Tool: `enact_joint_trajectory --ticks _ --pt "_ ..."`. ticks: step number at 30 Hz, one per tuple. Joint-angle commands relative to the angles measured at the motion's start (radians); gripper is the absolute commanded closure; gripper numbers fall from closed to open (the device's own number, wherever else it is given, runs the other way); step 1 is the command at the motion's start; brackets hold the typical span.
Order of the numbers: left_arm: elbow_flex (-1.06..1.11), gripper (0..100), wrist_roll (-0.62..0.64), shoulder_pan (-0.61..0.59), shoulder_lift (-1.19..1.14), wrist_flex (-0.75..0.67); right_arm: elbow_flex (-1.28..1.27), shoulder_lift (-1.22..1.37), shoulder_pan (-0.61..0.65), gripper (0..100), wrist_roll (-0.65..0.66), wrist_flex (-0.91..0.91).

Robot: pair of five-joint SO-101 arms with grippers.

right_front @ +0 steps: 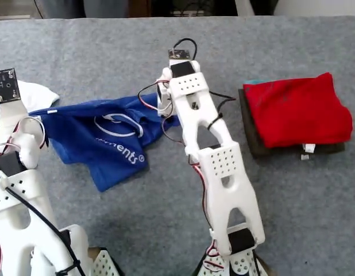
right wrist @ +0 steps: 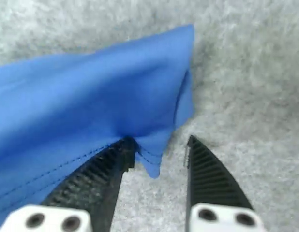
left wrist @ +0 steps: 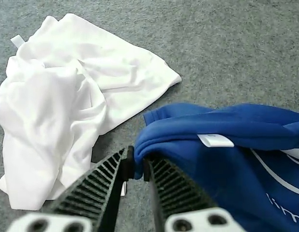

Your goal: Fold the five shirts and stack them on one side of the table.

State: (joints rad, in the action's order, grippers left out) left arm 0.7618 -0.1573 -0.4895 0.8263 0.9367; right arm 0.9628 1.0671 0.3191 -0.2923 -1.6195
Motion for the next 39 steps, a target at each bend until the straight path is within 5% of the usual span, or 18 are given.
enact_joint_trajectory --ticks 1,12,19,30,39 --pt "-0.013 97 -0.006 -0.012 0.012 -0.014 0.016 0.012 0.006 92.3 0.029 0.028" --pt "-0.016 97 -0.006 -0.012 0.012 -0.011 0.056 0.008 -0.015 98.5 0.064 -0.003" --pt "-0.059 97 0.000 0.001 0.012 -0.014 0.325 -0.007 -0.092 98.5 0.064 -0.149" --pt "-0.257 97 0.000 0.082 0.012 -0.009 0.377 -0.435 -0.160 98.5 0.064 -0.149" --pt "-0.417 97 -0.005 -0.018 0.003 -0.011 0.200 -0.619 -0.310 98.5 0.127 -0.147"
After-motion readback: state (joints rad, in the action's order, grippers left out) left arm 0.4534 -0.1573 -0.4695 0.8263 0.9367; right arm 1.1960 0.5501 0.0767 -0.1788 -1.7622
